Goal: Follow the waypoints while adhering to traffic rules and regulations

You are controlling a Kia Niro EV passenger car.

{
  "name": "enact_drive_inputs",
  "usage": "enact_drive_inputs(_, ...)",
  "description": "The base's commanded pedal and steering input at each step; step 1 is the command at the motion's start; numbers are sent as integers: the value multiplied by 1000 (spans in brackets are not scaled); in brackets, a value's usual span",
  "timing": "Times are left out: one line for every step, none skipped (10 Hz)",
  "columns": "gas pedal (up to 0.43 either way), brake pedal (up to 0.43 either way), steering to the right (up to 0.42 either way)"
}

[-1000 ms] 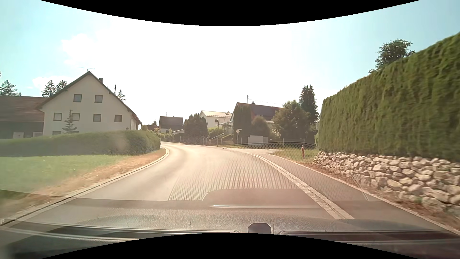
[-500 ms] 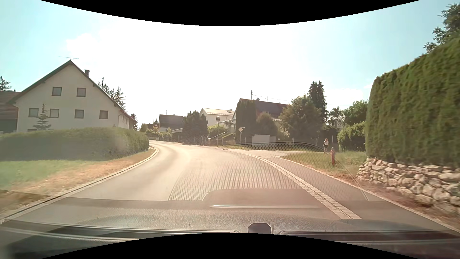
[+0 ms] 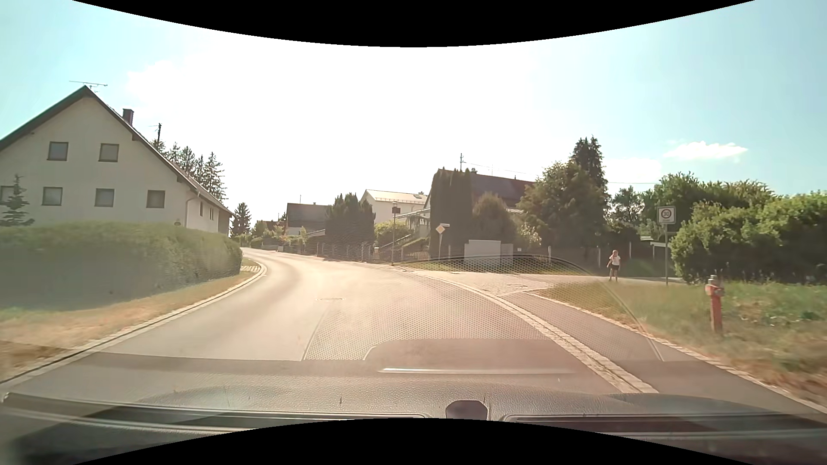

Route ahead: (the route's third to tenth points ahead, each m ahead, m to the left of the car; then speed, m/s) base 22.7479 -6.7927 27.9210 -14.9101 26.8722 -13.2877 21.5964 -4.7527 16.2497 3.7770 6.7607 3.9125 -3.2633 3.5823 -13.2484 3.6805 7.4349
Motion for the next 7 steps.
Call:
enact_drive_inputs(0,244,-18)
enact_drive_inputs(0,244,-16)
enact_drive_inputs(0,250,-14)
enact_drive_inputs(0,256,-11)
enact_drive_inputs(0,268,-9)
enact_drive_inputs(0,268,-10)
enact_drive_inputs(0,274,-9)
